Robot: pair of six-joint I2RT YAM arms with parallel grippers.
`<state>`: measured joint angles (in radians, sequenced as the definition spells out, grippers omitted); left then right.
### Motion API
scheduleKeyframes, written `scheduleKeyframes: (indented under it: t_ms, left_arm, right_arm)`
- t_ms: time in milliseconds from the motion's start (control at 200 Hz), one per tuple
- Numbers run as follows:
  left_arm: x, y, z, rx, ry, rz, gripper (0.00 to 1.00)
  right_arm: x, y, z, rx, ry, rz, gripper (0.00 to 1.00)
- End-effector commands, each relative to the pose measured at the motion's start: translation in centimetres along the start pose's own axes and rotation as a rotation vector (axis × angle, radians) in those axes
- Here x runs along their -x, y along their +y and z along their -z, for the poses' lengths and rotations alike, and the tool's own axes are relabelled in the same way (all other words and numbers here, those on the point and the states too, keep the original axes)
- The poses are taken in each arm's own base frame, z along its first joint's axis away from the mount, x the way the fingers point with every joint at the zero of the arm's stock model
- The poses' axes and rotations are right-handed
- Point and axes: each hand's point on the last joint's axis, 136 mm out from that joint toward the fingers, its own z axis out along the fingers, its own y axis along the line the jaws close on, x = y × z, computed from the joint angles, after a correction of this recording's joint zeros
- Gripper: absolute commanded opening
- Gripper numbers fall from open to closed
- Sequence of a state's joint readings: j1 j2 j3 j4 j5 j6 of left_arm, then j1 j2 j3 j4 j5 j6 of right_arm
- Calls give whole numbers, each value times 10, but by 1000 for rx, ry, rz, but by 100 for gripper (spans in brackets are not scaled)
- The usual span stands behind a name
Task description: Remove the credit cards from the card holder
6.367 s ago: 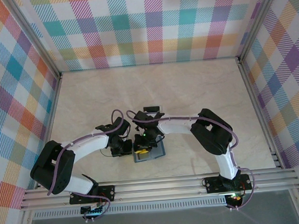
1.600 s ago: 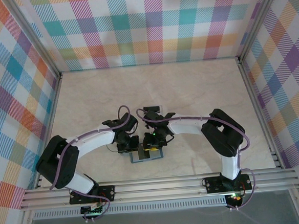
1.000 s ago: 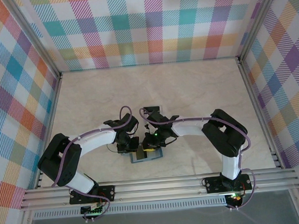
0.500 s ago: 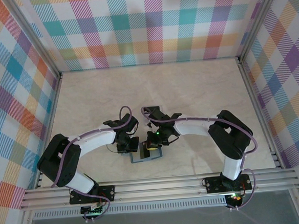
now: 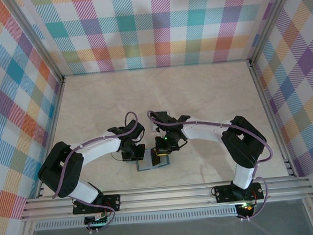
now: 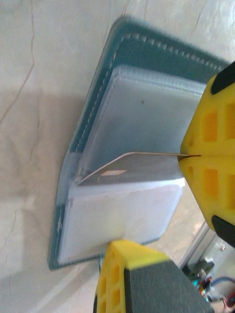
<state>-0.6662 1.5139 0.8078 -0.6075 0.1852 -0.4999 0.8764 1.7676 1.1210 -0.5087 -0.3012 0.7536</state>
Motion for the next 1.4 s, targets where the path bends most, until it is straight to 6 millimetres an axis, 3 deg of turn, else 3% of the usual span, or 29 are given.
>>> scheduleKeyframes:
  t_ms: [0,100,290,475,605,830,1090,1245,1395]
  left_arm:
    - [-13,7,0,43,47,-23,0]
    - [-12,5,1,39,49,-25,0]
    - [-12,5,5,27,29,-24,0]
    - [-3,0,6,25,16,-49,0]
    - [8,-4,17,35,-27,-52,0]
    - [20,-10,42,20,-106,-49,2]
    - [16,11,62,8,-192,9,14]
    - [14,19,71,-21,-235,30,20]
    - [14,26,74,-20,-263,40,21]
  right_arm:
    - [-2,12,-4,84,12,-23,12]
    - [-2,14,-8,104,13,-40,11]
    - [-3,4,-4,60,-7,-46,1]
    - [-1,-3,24,4,-83,-14,0]
    - [3,-9,49,-38,-147,29,0]
    - [27,0,92,-41,-260,312,0]
    - [76,0,138,-39,-354,664,0]
    - [89,8,146,-54,-321,961,0]
    - [115,8,150,-82,-278,1105,0]
